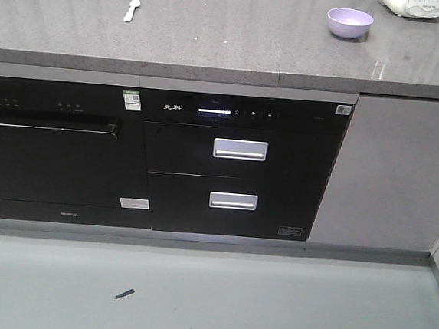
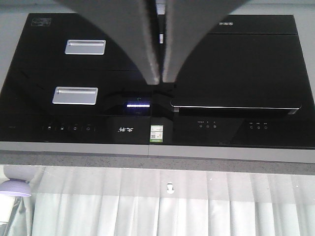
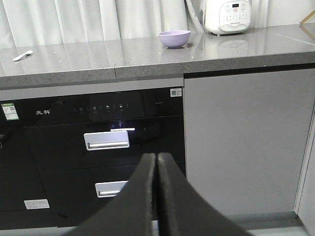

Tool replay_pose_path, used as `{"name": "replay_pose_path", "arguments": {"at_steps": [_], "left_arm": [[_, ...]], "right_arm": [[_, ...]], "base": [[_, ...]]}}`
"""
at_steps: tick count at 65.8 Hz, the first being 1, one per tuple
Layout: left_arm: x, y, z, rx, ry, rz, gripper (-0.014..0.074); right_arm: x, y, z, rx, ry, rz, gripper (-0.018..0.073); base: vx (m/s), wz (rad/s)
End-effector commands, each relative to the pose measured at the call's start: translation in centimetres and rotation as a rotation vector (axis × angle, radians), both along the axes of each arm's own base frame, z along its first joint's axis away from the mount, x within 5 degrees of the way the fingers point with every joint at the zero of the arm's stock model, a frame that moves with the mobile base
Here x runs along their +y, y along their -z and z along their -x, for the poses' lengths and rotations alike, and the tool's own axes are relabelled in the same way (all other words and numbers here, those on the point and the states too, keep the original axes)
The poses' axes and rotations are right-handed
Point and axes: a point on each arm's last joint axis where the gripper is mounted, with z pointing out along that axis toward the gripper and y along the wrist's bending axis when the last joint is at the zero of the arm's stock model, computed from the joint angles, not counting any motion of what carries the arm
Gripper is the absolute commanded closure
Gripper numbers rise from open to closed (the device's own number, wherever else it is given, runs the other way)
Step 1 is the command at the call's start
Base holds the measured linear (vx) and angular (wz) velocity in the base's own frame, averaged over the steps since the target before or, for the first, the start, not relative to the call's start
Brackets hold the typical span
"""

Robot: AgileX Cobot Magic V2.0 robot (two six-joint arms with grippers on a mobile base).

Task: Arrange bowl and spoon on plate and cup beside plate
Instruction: 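Drive closer to the counter edge, arms held closed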

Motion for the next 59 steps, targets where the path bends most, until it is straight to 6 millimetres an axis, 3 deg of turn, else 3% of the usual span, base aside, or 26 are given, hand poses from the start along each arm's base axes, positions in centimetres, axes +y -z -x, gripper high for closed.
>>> {"name": "replay_pose_path", "arguments": {"at_steps": [1,59], "left_arm": [[-0.01,0.29,-0.03,-0.057,0.000,0.010,0.0602],[-0.01,0.29,-0.03,-0.057,0.000,0.010,0.0602]], "right_arm": [[0.00,-0.17,0.00,-0.068,-0.001,0.014,0.0564],[0.00,-0.17,0.00,-0.068,-0.001,0.014,0.0564]], "base": [[0.04,0.00],[0.04,0.00]]}}
